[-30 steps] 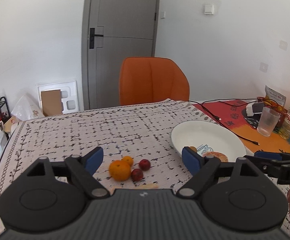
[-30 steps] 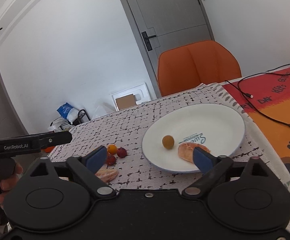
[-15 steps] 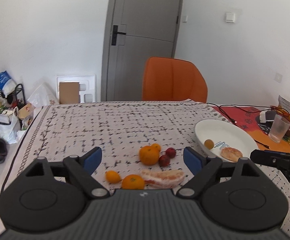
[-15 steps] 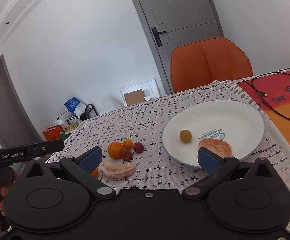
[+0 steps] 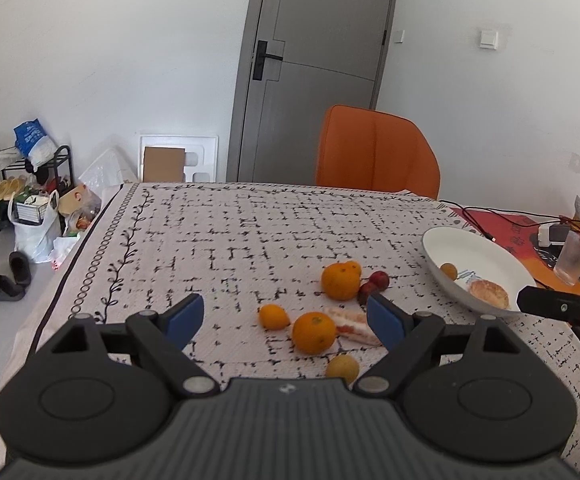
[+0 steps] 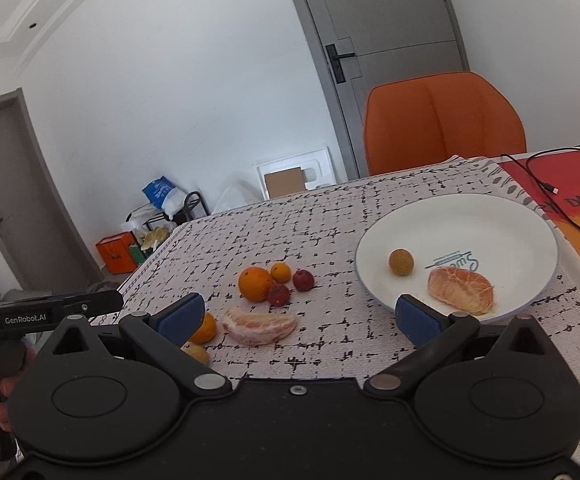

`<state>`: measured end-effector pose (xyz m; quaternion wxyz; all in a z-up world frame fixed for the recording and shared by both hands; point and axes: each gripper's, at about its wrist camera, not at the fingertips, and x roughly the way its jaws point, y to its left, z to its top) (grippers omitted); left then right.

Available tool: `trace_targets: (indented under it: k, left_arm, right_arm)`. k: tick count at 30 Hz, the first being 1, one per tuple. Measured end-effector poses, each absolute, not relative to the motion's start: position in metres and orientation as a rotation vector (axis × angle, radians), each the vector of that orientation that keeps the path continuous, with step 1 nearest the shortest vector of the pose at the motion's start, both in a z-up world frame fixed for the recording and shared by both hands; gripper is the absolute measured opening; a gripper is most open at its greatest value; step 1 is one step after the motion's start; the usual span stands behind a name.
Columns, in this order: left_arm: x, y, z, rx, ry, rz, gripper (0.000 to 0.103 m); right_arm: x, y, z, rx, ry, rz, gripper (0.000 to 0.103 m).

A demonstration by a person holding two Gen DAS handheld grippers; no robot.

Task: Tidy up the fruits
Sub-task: 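Move both tools back from the bowl toward the fruit pile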

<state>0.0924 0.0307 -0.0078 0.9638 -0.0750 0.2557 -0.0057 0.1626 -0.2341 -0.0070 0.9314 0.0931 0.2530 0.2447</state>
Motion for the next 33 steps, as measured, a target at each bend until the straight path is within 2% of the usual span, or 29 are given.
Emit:
trace_targets:
  k: [15, 21, 26, 33]
  left_arm:
    - [0.098, 0.040, -0.026, -0.181, 0.537, -0.015, 0.087]
    - [0.106, 0.036, -0.038, -0.179, 0.550, -0.029, 0.084]
    - [0.116, 0.033, -0.045, -0.181, 0.563, -0.046, 0.079]
    - [0.135, 0.024, -0.055, -0.182, 0.593, -0.075, 0.067]
  right_arm:
    - [0.168, -0.213, -0.015, 0.147, 0.542, 0.547, 0.102]
    - [0.177, -0.204, -0.024, 0.128, 0.571, 0.563, 0.092]
    - [0.185, -0.197, -0.032, 0.118, 0.594, 0.582, 0.085]
    - [0.196, -0.191, -0.041, 0.110, 0.621, 0.596, 0.083]
